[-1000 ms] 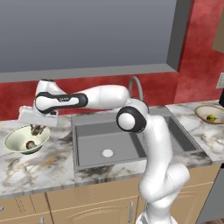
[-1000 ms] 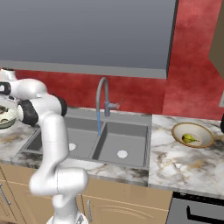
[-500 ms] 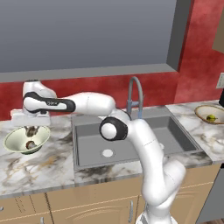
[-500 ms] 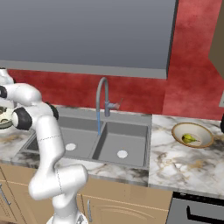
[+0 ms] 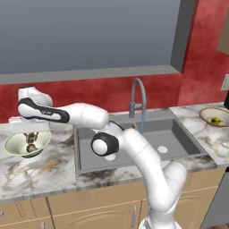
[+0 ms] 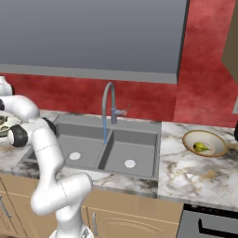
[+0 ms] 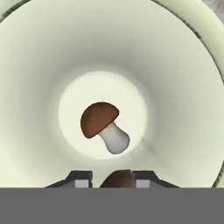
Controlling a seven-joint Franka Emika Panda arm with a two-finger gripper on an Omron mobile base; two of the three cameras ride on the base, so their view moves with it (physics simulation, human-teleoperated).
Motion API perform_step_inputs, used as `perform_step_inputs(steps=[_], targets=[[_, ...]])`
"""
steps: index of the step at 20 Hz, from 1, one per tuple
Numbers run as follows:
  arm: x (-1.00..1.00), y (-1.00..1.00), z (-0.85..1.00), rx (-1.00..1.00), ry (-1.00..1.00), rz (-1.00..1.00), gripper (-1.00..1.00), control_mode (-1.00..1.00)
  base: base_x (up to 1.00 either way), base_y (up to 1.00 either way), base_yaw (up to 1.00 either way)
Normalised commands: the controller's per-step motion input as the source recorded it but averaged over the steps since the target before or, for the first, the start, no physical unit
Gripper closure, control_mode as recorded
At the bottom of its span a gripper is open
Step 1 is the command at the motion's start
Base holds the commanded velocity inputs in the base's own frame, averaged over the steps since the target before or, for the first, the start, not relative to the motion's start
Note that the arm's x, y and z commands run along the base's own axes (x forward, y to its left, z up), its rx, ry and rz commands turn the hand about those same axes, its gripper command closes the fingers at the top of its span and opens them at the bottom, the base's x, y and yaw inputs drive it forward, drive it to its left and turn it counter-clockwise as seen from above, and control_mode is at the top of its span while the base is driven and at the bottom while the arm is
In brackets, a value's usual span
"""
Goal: Pick the mushrooms from the sink and place them in one bowl. Place the pear in the other bowl. Then turn off the sink faucet.
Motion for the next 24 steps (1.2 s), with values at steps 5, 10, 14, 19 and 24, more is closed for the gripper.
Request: perform_step_inputs(steps=[5,10,14,19,24], targets=[[0.14,0.00,-0.09,0.00,0.00,0.00,1.00,-1.00,0.00,0.00,0.00],[0.16,0.00,-0.25,0.00,0.00,0.00,-1.00,-1.00,0.00,0.00,0.00],[0.08,0.00,0.02,0.00,0.00,0.00,-1.00,-1.00,0.00,0.00,0.00],[0.00,0.03,0.29,0.00,0.00,0.00,-1.00,-1.00,0.00,0.00,0.00],[0.00,0.17,0.61,-0.03,0.00,0.00,-1.00,-1.00,0.00,0.00,0.00]])
